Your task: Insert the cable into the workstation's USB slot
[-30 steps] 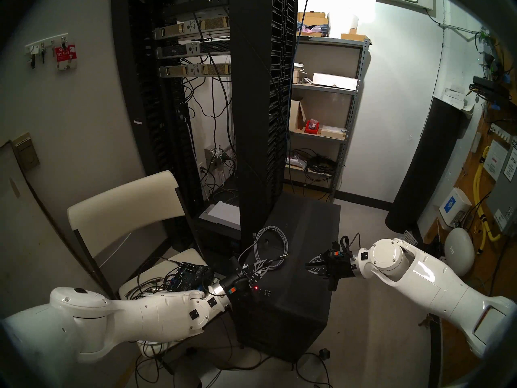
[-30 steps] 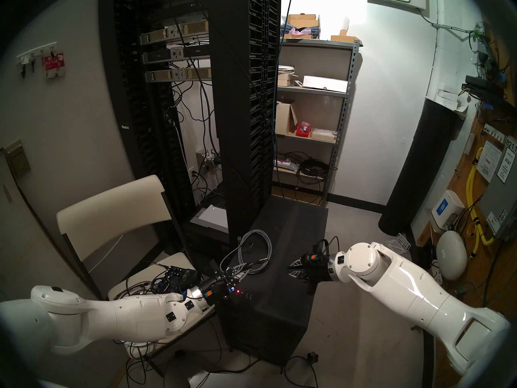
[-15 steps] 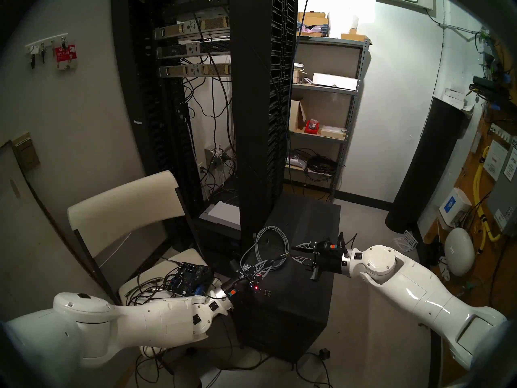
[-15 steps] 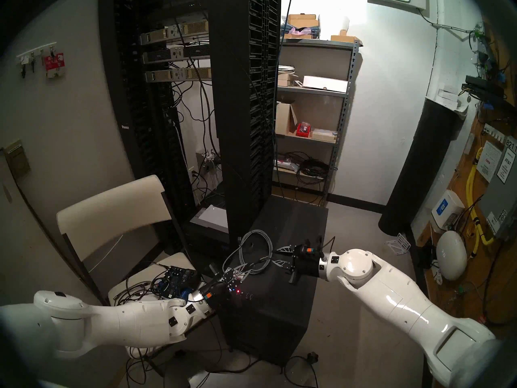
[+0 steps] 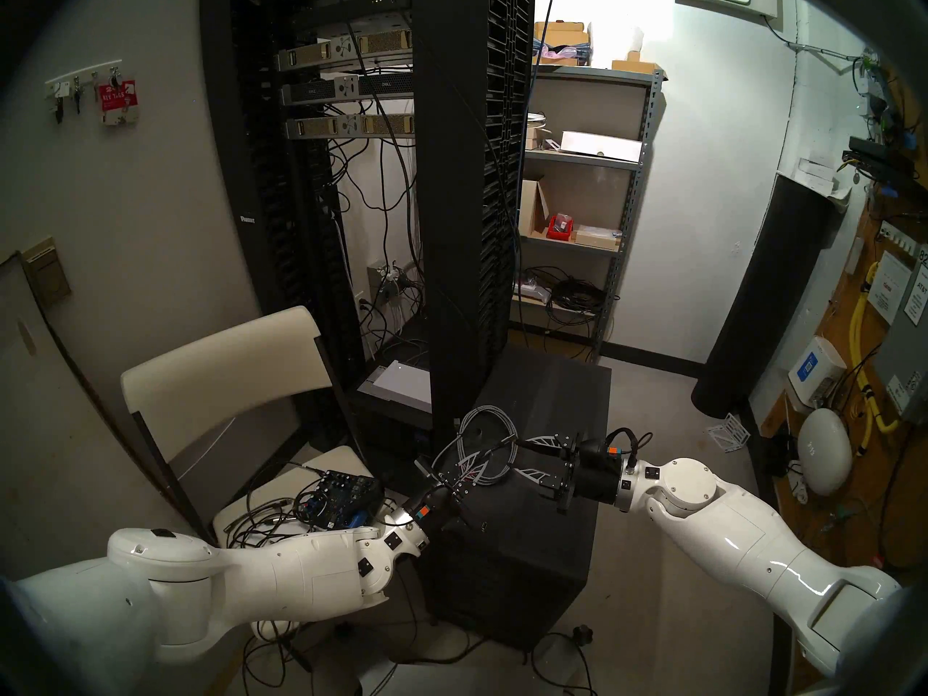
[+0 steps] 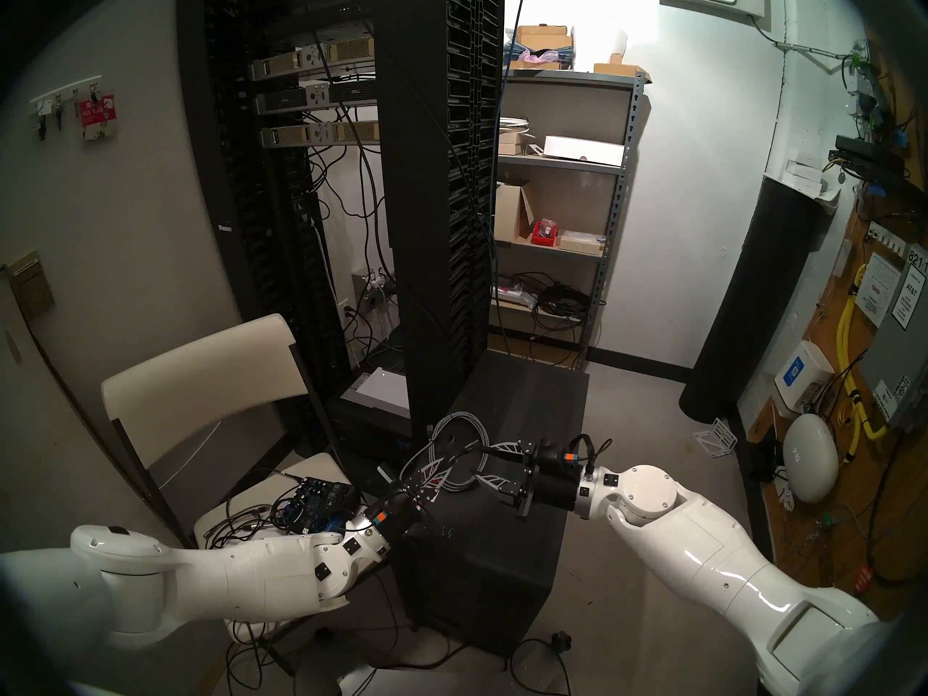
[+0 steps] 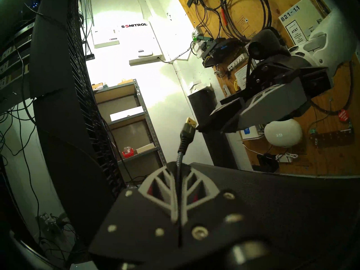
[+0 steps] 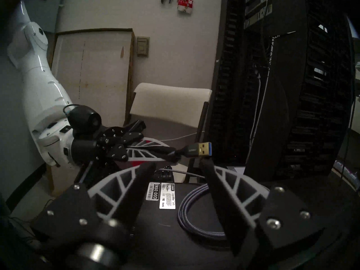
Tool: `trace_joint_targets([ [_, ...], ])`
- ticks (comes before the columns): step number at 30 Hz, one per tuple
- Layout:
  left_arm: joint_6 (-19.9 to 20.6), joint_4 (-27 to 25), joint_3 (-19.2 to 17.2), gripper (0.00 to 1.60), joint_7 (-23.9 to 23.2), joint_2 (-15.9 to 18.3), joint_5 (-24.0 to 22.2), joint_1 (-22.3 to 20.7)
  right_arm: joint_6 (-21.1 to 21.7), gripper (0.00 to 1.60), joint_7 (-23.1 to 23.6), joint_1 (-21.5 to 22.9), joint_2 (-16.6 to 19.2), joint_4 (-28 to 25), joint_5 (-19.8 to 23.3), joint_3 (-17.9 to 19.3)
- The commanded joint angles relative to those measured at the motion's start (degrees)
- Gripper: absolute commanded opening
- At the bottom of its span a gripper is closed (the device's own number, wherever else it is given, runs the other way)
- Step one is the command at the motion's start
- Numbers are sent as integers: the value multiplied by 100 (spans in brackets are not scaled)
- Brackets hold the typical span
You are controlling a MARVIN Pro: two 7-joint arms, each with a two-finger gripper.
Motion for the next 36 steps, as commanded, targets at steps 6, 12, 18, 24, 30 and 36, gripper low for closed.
trace_joint_targets([
  [6, -56, -234, -33, 0, -125, -12, -82, -22, -99, 97, 114, 218, -268, 181, 173, 88],
  [12, -56, -274, -63, 0, -153, 14, -119, -16, -158, 88, 214, 283, -409, 348, 184, 78],
  [18, -56, -319, -81, 0, -166, 32, -135, -10, -189, 86, 269, 366, -514, 431, 146, 72],
  [24, -56, -309, -85, 0, -147, 30, -146, 7, -228, 84, 350, 376, -537, 432, 165, 99],
  [30, -56, -278, -84, 0, -106, 9, -134, 10, -214, 58, 374, 351, -520, 368, 176, 136],
  [36, -56, -244, -61, 0, -131, -19, -144, 0, -256, 58, 352, 349, -579, 406, 141, 154],
])
